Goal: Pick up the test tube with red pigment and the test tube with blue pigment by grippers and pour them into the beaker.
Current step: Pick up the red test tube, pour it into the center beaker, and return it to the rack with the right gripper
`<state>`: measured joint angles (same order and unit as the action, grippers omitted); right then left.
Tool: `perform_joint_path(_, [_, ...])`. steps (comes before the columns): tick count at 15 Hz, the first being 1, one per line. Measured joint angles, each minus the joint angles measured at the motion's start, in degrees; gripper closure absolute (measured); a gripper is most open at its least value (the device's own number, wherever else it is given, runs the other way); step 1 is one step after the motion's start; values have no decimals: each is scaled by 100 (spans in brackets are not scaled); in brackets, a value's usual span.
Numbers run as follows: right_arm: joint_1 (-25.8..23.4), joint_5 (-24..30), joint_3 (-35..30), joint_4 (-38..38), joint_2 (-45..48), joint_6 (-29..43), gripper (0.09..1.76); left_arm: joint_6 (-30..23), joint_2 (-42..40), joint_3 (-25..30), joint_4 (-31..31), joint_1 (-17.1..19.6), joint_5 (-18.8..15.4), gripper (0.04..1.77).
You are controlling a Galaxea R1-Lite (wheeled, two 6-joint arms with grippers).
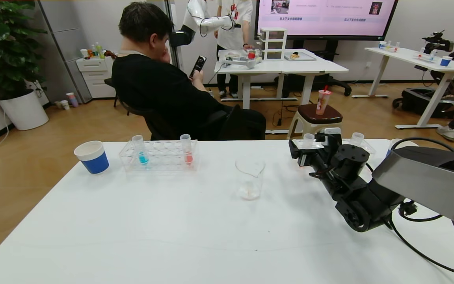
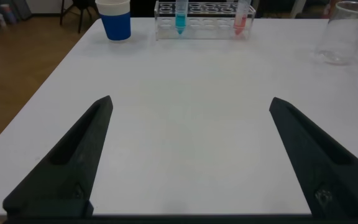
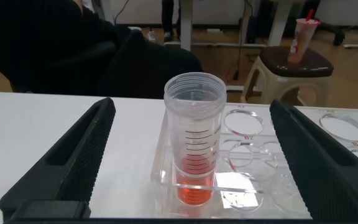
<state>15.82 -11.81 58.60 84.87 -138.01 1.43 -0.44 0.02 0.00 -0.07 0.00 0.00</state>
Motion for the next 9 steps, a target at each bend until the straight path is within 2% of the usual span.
perform_joint_path(3, [-4, 7, 38, 0, -9, -9, 11, 2, 0, 0, 0, 0, 0, 5])
perform_joint_path(4, [-6, 18, 38, 5, -9, -9, 22, 2, 0, 0, 0, 0, 0, 5])
perform_joint_path(5, [-17, 24, 38, 13, -9, -13, 47, 2, 0, 0, 0, 0, 0, 5])
perform_joint_path(7, [-45, 40, 38, 18, -2, -17, 131, 4, 0, 0, 0, 0, 0, 5])
perform_joint_path(8, [-52, 71, 38, 18, 5, -22, 151, 2, 0, 0, 0, 0, 0, 5])
perform_joint_path(9, [-63, 82, 38, 21, 9, -22, 147, 2, 0, 0, 0, 0, 0, 5])
